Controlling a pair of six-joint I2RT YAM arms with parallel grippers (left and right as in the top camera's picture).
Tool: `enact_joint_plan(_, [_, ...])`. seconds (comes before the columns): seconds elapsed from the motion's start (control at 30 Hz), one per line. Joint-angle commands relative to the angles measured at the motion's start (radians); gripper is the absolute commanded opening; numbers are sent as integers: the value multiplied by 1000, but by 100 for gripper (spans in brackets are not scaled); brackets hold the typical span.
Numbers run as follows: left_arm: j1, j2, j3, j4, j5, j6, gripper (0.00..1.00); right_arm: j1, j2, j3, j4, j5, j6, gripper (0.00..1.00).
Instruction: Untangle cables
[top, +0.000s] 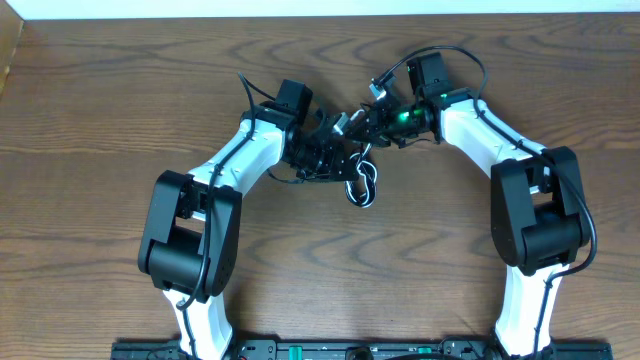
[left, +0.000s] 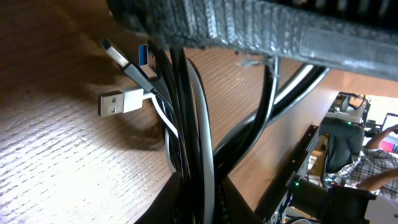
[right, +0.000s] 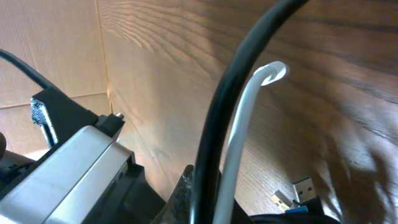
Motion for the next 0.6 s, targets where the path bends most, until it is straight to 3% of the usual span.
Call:
enact_joint_plan(0.0, [10, -6, -3, -6, 17, 18, 13, -20, 5, 1, -5, 5, -24, 1])
enact_joint_plan(0.57, [10, -6, -3, -6, 20, 17, 23, -6, 5, 1, -11, 42, -24, 1])
